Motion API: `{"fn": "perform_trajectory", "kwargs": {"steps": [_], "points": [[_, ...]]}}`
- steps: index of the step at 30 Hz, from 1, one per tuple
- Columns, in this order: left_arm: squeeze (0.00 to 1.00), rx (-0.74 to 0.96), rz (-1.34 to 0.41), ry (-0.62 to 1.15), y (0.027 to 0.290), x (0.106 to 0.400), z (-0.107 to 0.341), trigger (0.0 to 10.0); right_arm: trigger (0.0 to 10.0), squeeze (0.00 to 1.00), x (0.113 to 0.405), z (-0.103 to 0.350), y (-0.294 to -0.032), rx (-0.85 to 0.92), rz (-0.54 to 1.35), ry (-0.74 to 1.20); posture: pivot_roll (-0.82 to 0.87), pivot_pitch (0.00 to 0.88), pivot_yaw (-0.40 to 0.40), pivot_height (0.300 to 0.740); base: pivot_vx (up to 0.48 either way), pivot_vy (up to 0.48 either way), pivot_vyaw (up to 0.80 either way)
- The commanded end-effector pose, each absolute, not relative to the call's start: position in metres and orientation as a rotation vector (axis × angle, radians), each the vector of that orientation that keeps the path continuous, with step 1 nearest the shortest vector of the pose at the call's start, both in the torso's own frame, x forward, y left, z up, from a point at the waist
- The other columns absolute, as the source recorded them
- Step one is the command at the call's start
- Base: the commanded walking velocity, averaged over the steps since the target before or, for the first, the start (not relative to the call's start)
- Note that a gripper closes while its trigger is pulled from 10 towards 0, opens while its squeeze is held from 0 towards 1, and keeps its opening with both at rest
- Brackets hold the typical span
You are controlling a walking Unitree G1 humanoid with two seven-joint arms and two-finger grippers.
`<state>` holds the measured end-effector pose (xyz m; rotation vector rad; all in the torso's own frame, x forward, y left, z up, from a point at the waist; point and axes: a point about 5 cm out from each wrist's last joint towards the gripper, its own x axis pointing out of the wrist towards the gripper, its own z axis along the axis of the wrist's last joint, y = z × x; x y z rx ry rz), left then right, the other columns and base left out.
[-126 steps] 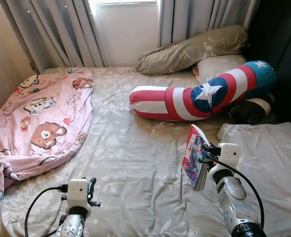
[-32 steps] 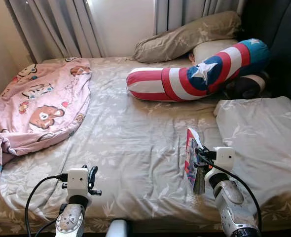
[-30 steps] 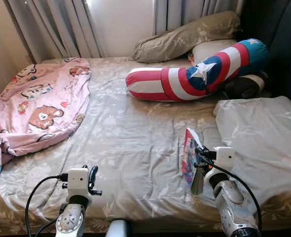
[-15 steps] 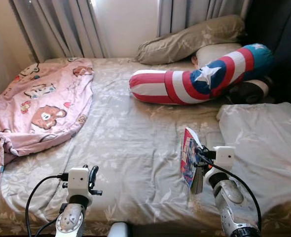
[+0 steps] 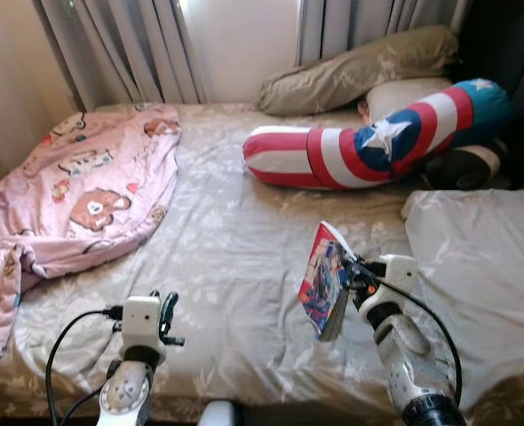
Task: Clean up the room
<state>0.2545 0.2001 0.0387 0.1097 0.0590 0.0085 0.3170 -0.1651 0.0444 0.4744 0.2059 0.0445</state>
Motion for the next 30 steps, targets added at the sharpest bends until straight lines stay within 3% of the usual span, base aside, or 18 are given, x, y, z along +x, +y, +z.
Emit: {"fn": "perform_trajectory", "kwargs": {"steps": [1, 4, 9, 14, 19, 24, 26, 30], "points": [[0.00, 0.133, -0.001, 0.049, 0.206, 0.252, 0.046, 10.0, 10.0, 0.00, 0.324, 0.046, -0.167, 0.606, -0.014, 0.201, 0.06, 0.000, 0.085, 0.654, 0.000, 0.000, 0.00], [0.00, 0.149, -0.011, 0.052, 0.209, 0.248, 0.048, 10.0, 10.0, 0.00, 0.328, 0.043, -0.166, 0.722, -0.039, 0.227, 0.09, 0.000, 0.098, 0.654, 0.000, 0.000, 0.00], [0.00, 0.172, -0.022, 0.064, 0.214, 0.232, 0.052, 10.0, 10.0, 0.00, 0.330, 0.041, -0.154, 0.773, -0.005, 0.246, 0.14, 0.003, 0.124, 0.654, 0.000, 0.000, 0.00], [0.00, 0.203, -0.039, 0.094, 0.222, 0.212, 0.059, 10.0, 10.0, 0.00, 0.340, 0.054, -0.141, 0.911, 0.070, 0.166, 0.18, 0.044, 0.165, 0.654, 0.000, 0.000, 0.00], [0.00, 0.220, -0.052, 0.133, 0.226, 0.196, 0.062, 10.0, 10.0, 0.00, 0.344, 0.062, -0.144, 0.996, 0.069, 0.091, 0.20, 0.071, 0.188, 0.654, 0.000, 0.000, 0.00], [0.00, 0.232, -0.074, 0.179, 0.224, 0.182, 0.064, 10.0, 10.0, 0.00, 0.333, 0.042, -0.170, 1.010, -0.121, 0.158, 0.23, 0.109, 0.204, 0.654, 0.000, 0.000, 0.00], [0.00, 0.237, -0.074, 0.210, 0.227, 0.169, 0.064, 10.0, 10.0, 0.00, 0.316, 0.022, -0.194, 1.008, -0.318, 0.214, 0.25, 0.137, 0.212, 0.654, 0.000, 0.000, 0.00], [0.00, 0.238, -0.076, 0.231, 0.227, 0.160, 0.064, 10.0, 10.0, 0.00, 0.306, 0.012, -0.208, 0.993, -0.399, 0.239, 0.25, 0.157, 0.217, 0.654, 0.000, 0.000, 0.00]]}}
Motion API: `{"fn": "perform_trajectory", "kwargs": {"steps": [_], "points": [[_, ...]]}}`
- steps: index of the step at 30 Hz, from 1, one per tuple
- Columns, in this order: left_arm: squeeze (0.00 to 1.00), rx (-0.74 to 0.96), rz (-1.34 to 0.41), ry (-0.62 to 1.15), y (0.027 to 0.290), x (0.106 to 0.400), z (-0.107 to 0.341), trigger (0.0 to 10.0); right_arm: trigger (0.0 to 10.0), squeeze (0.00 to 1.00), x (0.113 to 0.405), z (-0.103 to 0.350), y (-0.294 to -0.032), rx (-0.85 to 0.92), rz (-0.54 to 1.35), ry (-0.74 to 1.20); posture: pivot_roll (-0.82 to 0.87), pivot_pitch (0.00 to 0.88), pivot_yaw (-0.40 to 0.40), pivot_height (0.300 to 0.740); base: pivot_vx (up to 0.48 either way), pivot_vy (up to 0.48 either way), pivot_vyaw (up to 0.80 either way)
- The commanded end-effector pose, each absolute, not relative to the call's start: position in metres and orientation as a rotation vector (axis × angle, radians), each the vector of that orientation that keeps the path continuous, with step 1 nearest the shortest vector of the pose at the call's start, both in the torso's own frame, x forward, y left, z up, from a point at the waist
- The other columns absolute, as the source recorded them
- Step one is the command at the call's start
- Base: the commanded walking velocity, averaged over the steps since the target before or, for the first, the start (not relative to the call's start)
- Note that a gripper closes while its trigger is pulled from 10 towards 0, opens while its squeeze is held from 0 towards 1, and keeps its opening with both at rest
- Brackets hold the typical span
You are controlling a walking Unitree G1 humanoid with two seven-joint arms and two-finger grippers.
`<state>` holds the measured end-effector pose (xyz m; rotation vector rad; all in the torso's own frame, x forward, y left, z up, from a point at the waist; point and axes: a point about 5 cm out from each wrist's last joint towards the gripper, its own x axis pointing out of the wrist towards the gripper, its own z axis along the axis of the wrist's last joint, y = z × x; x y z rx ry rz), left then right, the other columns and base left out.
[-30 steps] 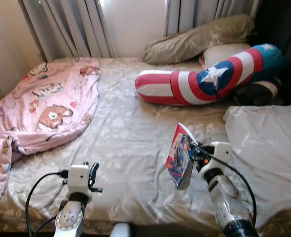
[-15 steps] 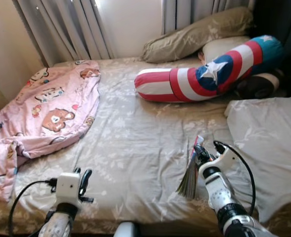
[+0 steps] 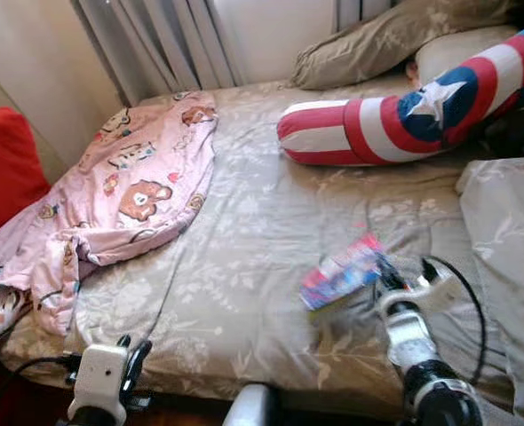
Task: Clean up the room
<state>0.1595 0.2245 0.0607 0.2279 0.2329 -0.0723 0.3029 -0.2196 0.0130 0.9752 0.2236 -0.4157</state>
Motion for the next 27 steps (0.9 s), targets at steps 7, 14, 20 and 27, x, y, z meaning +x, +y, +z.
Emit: {"fn": "perform_trajectory", "kwargs": {"steps": [7, 14, 20, 27], "points": [[0.00, 0.238, -0.083, 0.266, 0.224, 0.154, 0.066, 10.0, 10.0, 0.00, 0.294, 0.004, -0.225, 0.915, -0.459, 0.294, 0.25, 0.189, 0.217, 0.654, 0.000, 0.000, 0.00], [0.00, 0.232, -0.086, 0.285, 0.221, 0.152, 0.066, 10.0, 10.0, 0.00, 0.290, -0.001, -0.227, 0.907, -0.502, 0.341, 0.25, 0.198, 0.217, 0.654, 0.000, 0.000, 0.00], [0.00, 0.228, -0.083, 0.292, 0.220, 0.152, 0.066, 10.0, 10.0, 0.00, 0.285, -0.008, -0.224, 0.887, -0.514, 0.391, 0.26, 0.203, 0.211, 0.654, 0.000, 0.000, 0.00], [0.00, 0.227, -0.083, 0.297, 0.219, 0.153, 0.066, 10.0, 10.0, 0.00, 0.281, -0.011, -0.225, 0.870, -0.535, 0.411, 0.25, 0.205, 0.209, 0.654, 0.000, 0.000, 0.00]]}}
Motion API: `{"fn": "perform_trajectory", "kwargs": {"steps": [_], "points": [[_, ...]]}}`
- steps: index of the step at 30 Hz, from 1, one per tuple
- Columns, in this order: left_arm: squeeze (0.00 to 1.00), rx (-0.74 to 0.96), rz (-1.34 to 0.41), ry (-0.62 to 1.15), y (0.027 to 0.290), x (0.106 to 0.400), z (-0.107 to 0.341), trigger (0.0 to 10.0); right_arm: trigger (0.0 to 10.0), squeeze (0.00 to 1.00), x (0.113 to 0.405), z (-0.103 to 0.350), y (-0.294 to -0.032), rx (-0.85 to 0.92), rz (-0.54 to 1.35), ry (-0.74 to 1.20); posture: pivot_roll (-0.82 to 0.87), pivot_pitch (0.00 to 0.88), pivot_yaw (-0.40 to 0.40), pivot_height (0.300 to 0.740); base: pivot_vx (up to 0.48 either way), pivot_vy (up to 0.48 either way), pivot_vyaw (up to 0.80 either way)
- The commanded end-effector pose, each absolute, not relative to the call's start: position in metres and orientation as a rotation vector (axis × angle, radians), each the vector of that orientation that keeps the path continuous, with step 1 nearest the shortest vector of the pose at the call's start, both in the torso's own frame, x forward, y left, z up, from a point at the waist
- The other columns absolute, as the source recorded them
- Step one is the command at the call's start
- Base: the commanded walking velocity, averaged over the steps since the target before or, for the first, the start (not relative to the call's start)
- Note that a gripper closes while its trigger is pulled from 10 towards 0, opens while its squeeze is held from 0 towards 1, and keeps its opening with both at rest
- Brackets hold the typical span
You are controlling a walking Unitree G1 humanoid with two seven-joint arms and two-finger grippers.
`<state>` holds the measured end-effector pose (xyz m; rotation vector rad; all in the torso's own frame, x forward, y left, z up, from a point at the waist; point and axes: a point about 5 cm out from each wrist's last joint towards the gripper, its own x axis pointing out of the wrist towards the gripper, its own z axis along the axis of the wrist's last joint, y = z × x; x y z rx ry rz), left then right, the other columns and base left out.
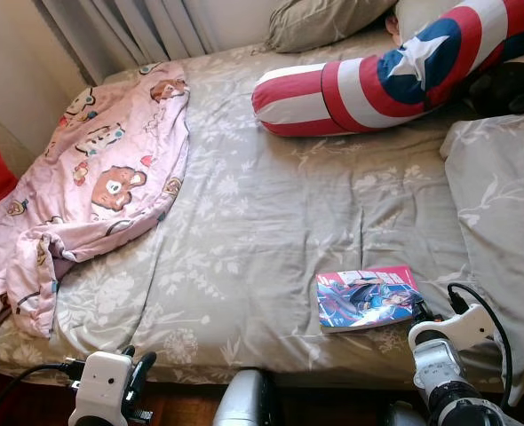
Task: Clean up the room
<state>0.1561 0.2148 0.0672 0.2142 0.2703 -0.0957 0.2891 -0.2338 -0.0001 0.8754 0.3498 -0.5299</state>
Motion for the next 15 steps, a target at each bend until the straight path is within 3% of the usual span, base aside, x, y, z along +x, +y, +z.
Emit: {"fn": "perform_trajectory", "kwargs": {"steps": [1, 3, 4, 5, 6, 8, 9, 15], "points": [[0.00, 0.227, -0.083, 0.298, 0.2190, 0.1526, 0.0662, 10.0, 10.0, 0.00, 0.2803, -0.0113, -0.2259, 0.860, -0.536, 0.414, 0.25, 0.205, 0.209, 0.654, 0.000, 0.000, 0.00], [0.00, 0.225, -0.082, 0.300, 0.2187, 0.1526, 0.0658, 10.0, 10.0, 0.00, 0.2795, -0.0118, -0.2270, 0.859, -0.538, 0.416, 0.25, 0.205, 0.209, 0.654, 0.000, 0.000, 0.00], [0.00, 0.225, -0.085, 0.302, 0.2182, 0.1524, 0.0650, 10.0, 10.0, 0.48, 0.2791, -0.0120, -0.2278, 0.861, -0.541, 0.415, 0.25, 0.205, 0.209, 0.654, 0.000, 0.000, 0.00], [0.00, 0.225, -0.085, 0.302, 0.2182, 0.1524, 0.0650, 10.0, 10.0, 0.48, 0.2791, -0.0120, -0.2278, 0.861, -0.541, 0.415, 0.25, 0.205, 0.209, 0.654, 0.000, 0.000, 0.00], [0.00, 0.224, -0.085, 0.304, 0.2180, 0.1523, 0.0647, 10.0, 10.0, 0.87, 0.2788, -0.0119, -0.2287, 0.861, -0.545, 0.415, 0.25, 0.205, 0.209, 0.654, 0.000, 0.000, 0.00], [0.00, 0.224, -0.085, 0.304, 0.2178, 0.1523, 0.0649, 10.0, 10.0, 0.89, 0.2791, -0.0114, -0.2301, 0.860, -0.549, 0.413, 0.25, 0.209, 0.207, 0.654, 0.000, 0.000, 0.00], [0.00, 0.224, -0.085, 0.304, 0.2177, 0.1523, 0.0649, 10.0, 10.0, 1.00, 0.2796, -0.0107, -0.2306, 0.859, -0.548, 0.410, 0.25, 0.209, 0.207, 0.654, 0.000, 0.000, 0.00], [0.00, 0.223, -0.083, 0.308, 0.2173, 0.1522, 0.0640, 10.0, 10.0, 1.00, 0.2834, -0.0062, -0.2335, 0.843, -0.542, 0.395, 0.25, 0.210, 0.207, 0.654, 0.000, 0.000, 0.00]]}}
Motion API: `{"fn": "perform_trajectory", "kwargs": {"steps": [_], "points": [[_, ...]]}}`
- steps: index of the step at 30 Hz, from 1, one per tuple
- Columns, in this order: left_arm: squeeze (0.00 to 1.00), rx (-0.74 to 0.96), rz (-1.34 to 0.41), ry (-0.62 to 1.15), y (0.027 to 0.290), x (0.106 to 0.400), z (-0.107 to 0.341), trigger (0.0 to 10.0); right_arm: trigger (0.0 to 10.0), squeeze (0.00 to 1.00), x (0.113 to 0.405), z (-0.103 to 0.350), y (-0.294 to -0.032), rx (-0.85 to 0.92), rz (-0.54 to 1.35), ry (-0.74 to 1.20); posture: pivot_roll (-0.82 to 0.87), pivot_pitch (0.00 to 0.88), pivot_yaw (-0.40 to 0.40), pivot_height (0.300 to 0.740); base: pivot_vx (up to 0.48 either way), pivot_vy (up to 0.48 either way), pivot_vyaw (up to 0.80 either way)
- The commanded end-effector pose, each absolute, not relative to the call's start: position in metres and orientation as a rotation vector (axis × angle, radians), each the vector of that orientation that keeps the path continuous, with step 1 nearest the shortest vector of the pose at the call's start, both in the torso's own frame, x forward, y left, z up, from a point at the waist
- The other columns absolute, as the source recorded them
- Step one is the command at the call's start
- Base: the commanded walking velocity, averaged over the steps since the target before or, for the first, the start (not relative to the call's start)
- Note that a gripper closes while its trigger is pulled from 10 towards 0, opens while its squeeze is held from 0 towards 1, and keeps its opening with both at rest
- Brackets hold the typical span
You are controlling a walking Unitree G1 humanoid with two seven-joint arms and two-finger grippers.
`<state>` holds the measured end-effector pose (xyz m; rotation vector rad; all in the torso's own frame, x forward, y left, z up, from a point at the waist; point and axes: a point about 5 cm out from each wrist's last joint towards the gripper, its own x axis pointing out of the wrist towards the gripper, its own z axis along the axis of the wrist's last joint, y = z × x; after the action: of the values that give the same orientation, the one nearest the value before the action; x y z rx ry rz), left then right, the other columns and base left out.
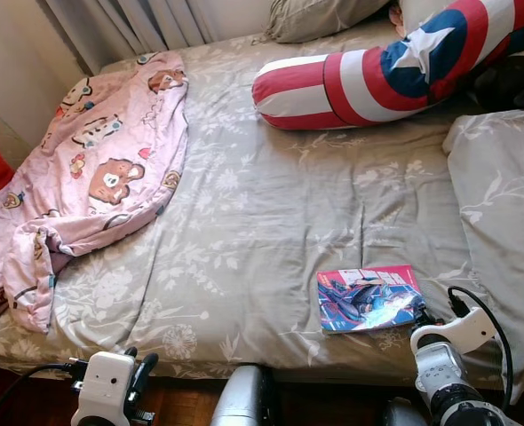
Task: Clean up the room
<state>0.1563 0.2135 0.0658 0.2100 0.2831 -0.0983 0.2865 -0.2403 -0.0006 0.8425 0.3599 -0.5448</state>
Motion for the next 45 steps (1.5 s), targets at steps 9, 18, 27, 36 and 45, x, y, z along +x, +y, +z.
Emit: {"fn": "perform_trajectory", "kwargs": {"steps": [9, 18, 27, 36, 45], "points": [[0.00, 0.217, -0.087, 0.310, 0.215, 0.158, 0.059, 10.0, 10.0, 0.00, 0.276, -0.013, -0.232, 0.820, -0.563, 0.432, 0.23, 0.191, 0.201, 0.654, 0.000, 0.000, 0.00], [0.00, 0.217, -0.091, 0.297, 0.215, 0.171, 0.056, 10.0, 10.0, 0.00, 0.269, -0.022, -0.225, 0.847, -0.587, 0.471, 0.21, 0.153, 0.195, 0.654, 0.000, 0.000, 0.00], [0.00, 0.210, -0.091, 0.278, 0.211, 0.184, 0.052, 10.0, 10.0, 1.00, 0.269, -0.023, -0.222, 0.857, -0.596, 0.470, 0.20, 0.115, 0.191, 0.654, 0.000, 0.000, 0.00], [0.00, 0.204, -0.081, 0.268, 0.210, 0.195, 0.045, 10.0, 10.0, 1.00, 0.283, -0.005, -0.233, 0.759, -0.545, 0.375, 0.17, 0.074, 0.170, 0.654, 0.000, 0.000, 0.00], [0.00, 0.177, -0.091, 0.238, 0.192, 0.223, 0.034, 10.0, 10.0, 1.00, 0.283, -0.001, -0.245, 0.721, -0.571, 0.348, 0.09, 0.000, 0.127, 0.654, 0.000, 0.000, 0.00]]}}
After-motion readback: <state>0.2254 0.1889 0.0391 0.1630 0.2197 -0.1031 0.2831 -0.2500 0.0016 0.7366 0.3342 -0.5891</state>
